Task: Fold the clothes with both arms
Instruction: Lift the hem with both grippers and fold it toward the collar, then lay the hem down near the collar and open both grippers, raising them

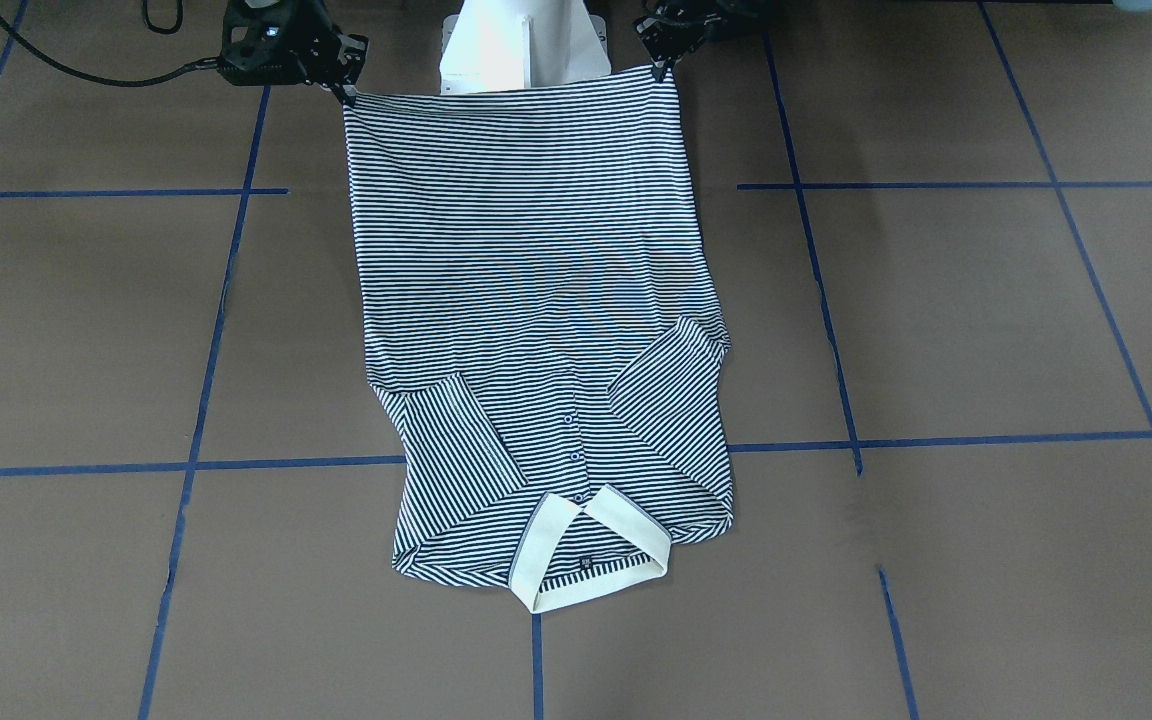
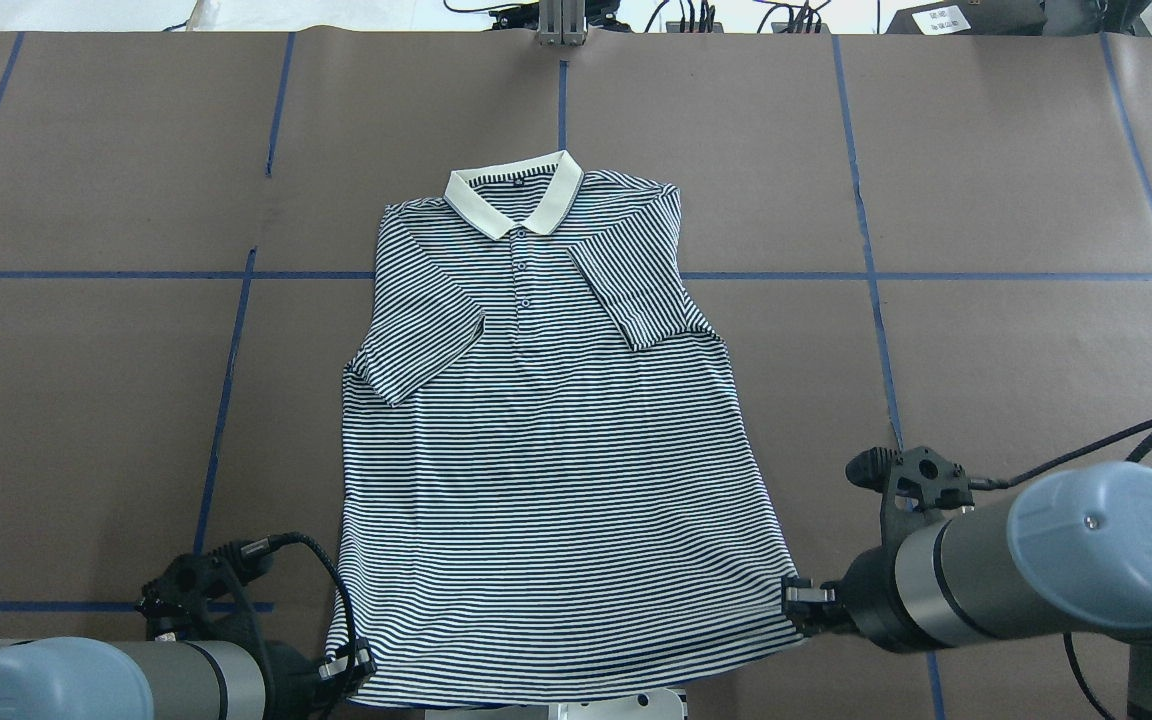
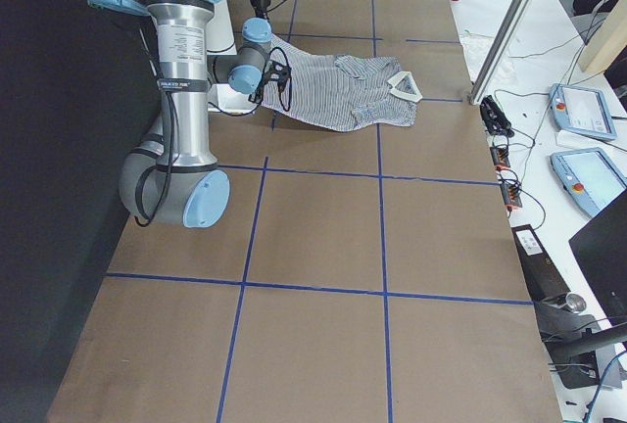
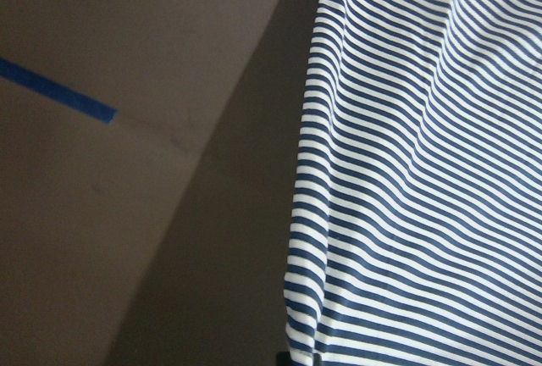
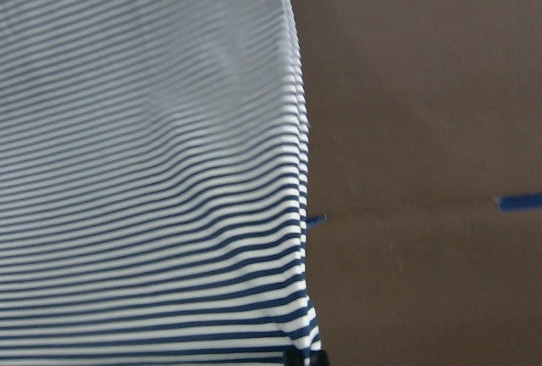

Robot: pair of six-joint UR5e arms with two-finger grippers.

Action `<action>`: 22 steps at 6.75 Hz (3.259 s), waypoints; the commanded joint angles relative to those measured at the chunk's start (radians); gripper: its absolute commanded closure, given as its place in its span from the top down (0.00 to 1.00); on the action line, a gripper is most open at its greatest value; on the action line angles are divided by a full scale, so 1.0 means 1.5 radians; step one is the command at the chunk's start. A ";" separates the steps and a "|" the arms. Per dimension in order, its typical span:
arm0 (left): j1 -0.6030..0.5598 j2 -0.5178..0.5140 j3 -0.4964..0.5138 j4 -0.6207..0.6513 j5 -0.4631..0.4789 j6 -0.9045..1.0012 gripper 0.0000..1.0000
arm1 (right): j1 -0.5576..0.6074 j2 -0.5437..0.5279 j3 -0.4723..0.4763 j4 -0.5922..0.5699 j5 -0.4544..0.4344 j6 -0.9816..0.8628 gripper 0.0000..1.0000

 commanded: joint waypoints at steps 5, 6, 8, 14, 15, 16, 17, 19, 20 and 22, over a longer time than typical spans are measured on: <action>-0.303 -0.159 0.234 -0.007 0.000 0.157 0.00 | 0.272 0.342 -0.402 0.008 -0.027 -0.367 0.00; -0.334 -0.168 0.292 -0.060 0.000 0.173 0.00 | 0.276 0.391 -0.484 0.040 -0.071 -0.370 0.00; -0.405 -0.180 0.441 -0.217 0.000 0.208 0.00 | 0.295 0.452 -0.633 0.140 -0.080 -0.370 0.00; -0.431 -0.250 0.625 -0.341 0.000 0.209 0.00 | 0.347 0.555 -0.798 0.148 -0.078 -0.388 0.00; -0.432 -0.256 0.626 -0.340 0.000 0.209 0.00 | 0.346 0.557 -0.799 0.148 -0.078 -0.387 0.00; -0.432 -0.265 0.625 -0.339 -0.001 0.209 0.00 | 0.345 0.558 -0.799 0.148 -0.077 -0.386 0.00; -0.432 -0.273 0.623 -0.335 -0.004 0.208 0.00 | 0.341 0.557 -0.797 0.151 -0.076 -0.386 0.00; -0.433 -0.275 0.621 -0.333 -0.005 0.209 0.26 | 0.322 0.527 -0.796 0.215 -0.079 -0.384 0.99; -0.444 -0.276 0.621 -0.333 -0.005 0.210 0.91 | 0.319 0.512 -0.792 0.238 -0.074 -0.384 1.00; -0.485 -0.282 0.616 -0.332 -0.053 0.212 1.00 | 0.320 0.479 -0.743 0.252 -0.018 -0.379 1.00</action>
